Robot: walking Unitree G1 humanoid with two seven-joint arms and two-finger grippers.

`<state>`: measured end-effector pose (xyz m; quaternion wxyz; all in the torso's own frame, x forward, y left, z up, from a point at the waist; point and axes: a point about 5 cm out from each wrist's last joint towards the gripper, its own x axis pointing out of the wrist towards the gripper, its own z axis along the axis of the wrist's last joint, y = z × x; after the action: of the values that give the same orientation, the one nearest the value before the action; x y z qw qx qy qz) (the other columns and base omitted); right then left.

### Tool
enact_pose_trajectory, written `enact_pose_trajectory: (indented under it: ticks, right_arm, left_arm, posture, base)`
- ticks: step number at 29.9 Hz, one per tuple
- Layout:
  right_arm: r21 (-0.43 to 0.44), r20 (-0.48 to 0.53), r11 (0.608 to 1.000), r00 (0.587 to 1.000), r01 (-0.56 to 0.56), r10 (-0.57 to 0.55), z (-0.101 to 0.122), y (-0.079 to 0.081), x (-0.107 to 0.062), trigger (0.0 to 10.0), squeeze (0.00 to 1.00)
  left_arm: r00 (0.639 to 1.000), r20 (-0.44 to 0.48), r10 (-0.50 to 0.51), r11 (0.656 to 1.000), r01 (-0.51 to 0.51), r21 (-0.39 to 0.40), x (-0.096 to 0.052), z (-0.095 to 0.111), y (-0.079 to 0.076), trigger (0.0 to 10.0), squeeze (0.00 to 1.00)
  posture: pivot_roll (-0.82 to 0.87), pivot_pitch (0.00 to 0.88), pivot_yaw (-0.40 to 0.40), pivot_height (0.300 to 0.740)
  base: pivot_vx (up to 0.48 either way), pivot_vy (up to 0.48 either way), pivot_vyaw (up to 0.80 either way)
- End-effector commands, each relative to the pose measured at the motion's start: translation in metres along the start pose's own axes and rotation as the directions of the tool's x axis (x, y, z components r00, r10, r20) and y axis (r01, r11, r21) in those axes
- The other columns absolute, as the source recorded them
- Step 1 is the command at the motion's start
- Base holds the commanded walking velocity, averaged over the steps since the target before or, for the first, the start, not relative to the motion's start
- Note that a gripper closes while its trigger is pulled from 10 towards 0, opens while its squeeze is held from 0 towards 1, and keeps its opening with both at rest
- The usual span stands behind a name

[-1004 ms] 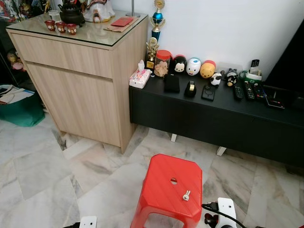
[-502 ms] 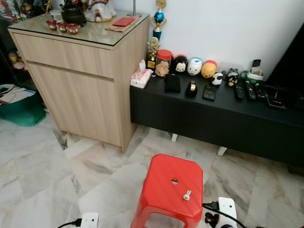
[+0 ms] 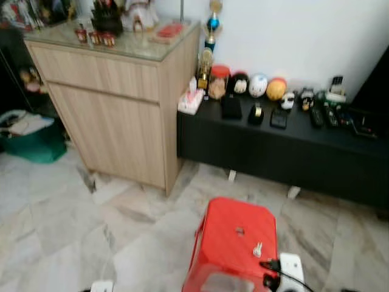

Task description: Hang keys on a hook

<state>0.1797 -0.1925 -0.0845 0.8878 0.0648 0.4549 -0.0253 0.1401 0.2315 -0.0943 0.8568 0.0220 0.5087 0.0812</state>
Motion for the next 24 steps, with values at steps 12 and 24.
enact_pose_trajectory:
  ticks: [12, 24]
  right_arm:
    - [0.016, 0.016, 1.0, 1.0, 0.003, -0.003, 0.005, 0.0, 0.001, 10.0, 0.0]
    - [0.001, 0.001, 1.0, 1.0, -0.004, 0.004, 0.004, 0.0, 0.001, 10.0, 0.0]
  left_arm:
    - [0.998, 0.043, -0.043, 0.999, 0.043, -0.005, 0.003, 0.014, -0.018, 10.0, 0.0]
    - [0.997, 0.039, -0.067, 0.998, 0.067, 0.004, 0.003, 0.015, -0.024, 10.0, 0.0]
  posture:
    - [0.06, 0.0, -0.094, 0.74]
    - [0.06, 0.0, -0.095, 0.74]
  base:
    - [0.0, 0.0, 0.0]
    - [0.0, 0.0, 0.0]
